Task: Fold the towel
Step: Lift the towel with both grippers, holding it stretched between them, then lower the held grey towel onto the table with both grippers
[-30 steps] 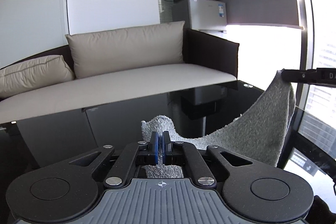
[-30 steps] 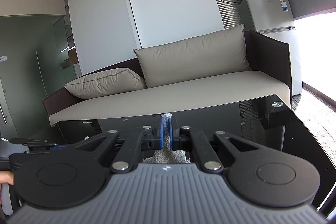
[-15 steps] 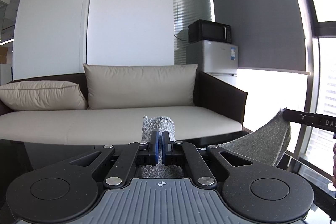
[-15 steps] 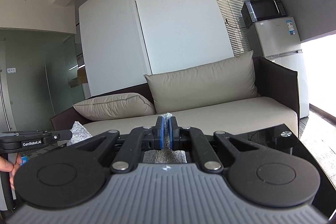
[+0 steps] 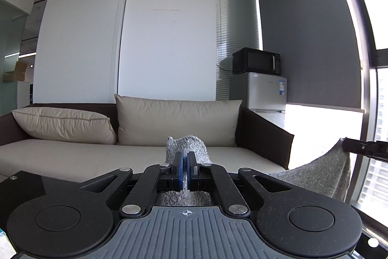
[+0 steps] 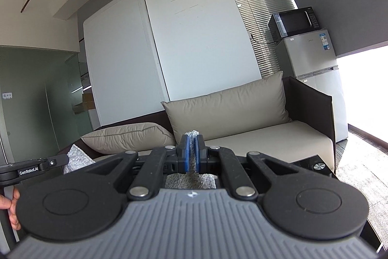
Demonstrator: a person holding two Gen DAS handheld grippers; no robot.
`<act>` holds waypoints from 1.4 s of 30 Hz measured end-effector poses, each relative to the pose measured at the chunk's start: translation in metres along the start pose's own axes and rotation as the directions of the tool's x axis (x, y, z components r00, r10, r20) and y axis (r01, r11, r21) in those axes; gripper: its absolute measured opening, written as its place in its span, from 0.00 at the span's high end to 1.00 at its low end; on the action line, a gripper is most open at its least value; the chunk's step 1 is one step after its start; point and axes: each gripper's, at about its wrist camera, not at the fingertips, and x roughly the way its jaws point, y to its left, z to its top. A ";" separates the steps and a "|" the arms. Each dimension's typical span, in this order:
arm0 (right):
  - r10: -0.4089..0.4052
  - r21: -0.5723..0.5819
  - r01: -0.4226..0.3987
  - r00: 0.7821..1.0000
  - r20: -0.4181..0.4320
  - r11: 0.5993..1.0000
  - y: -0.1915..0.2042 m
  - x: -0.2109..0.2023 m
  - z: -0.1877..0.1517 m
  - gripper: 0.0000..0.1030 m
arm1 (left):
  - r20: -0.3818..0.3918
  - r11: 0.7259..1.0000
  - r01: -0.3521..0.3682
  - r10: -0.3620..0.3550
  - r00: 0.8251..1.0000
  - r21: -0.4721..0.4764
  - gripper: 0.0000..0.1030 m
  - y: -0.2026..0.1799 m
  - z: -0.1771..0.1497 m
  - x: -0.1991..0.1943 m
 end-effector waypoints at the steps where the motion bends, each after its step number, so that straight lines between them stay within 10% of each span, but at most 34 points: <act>1: -0.003 -0.007 0.003 1.000 -0.001 1.000 0.003 -0.004 0.002 0.95 | 0.005 1.000 -0.002 0.002 1.000 0.002 0.97 0.000 0.002 -0.004; 13: -0.042 -0.040 0.040 0.997 -0.071 0.998 0.024 -0.020 0.011 0.95 | -0.057 0.999 -0.024 0.025 0.998 0.024 0.97 -0.011 -0.010 -0.018; 42: -0.162 -0.136 0.143 0.977 -0.136 0.980 -0.048 0.118 -0.086 0.95 | -0.148 0.998 -0.030 0.038 0.988 0.061 0.97 0.011 -0.103 0.117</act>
